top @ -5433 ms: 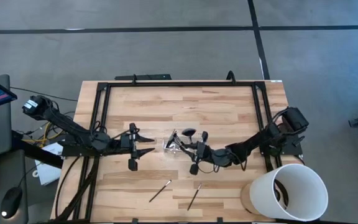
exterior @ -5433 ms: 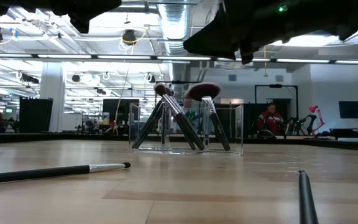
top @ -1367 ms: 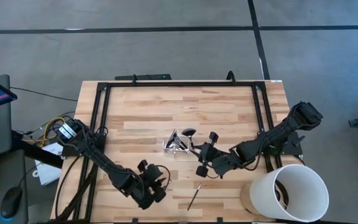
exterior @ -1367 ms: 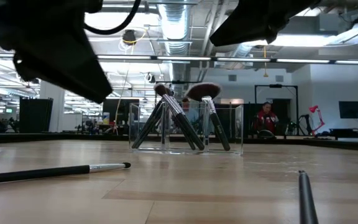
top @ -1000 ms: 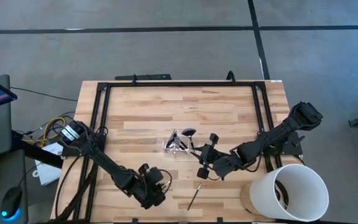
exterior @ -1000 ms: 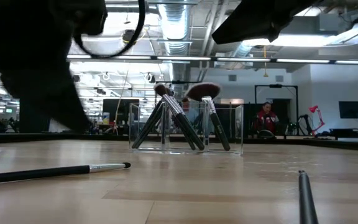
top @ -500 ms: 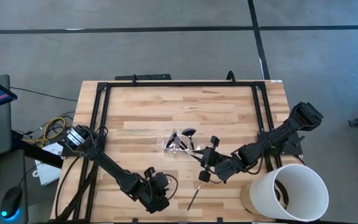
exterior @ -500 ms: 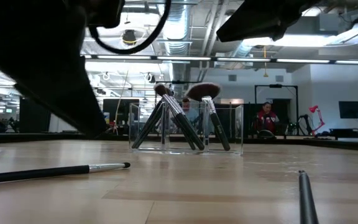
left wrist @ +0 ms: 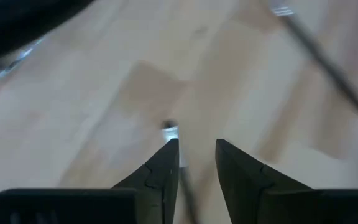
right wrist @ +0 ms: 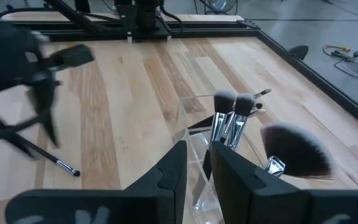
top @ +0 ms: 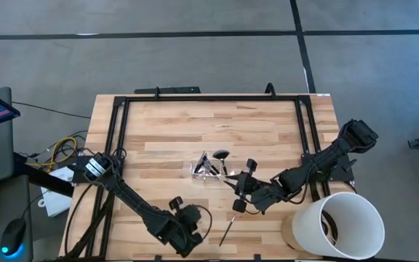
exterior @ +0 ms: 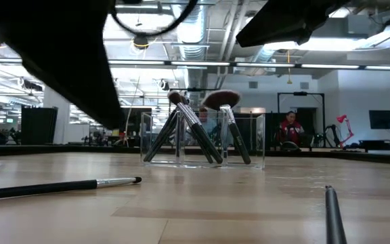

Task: Put items in baskets/containers
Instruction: Put the eyeshadow brush into the left section of the transparent organizer

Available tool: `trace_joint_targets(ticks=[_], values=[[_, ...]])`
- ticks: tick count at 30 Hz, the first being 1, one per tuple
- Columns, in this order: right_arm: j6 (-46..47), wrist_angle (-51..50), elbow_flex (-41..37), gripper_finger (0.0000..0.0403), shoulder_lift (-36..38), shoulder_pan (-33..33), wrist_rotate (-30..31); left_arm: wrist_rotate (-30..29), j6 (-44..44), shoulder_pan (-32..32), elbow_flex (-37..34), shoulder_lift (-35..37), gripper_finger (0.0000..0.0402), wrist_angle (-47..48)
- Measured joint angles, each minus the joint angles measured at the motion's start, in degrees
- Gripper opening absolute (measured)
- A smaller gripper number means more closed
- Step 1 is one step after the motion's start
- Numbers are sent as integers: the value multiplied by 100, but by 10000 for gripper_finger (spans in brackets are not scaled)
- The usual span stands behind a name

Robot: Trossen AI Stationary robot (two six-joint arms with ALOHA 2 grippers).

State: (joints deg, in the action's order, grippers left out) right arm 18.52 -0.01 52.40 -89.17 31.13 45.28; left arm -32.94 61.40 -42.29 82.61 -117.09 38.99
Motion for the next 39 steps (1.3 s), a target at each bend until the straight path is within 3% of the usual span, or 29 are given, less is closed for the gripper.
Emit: trace_joint_targets(ticks=[18, 39], values=[[9, -2, 0, 66, 0, 29, 2, 760, 450, 128, -376, -1, 102, -79], [7, -2, 0, 66, 0, 24, -11, 893, 230, 182, -796, 23, 101, -410]])
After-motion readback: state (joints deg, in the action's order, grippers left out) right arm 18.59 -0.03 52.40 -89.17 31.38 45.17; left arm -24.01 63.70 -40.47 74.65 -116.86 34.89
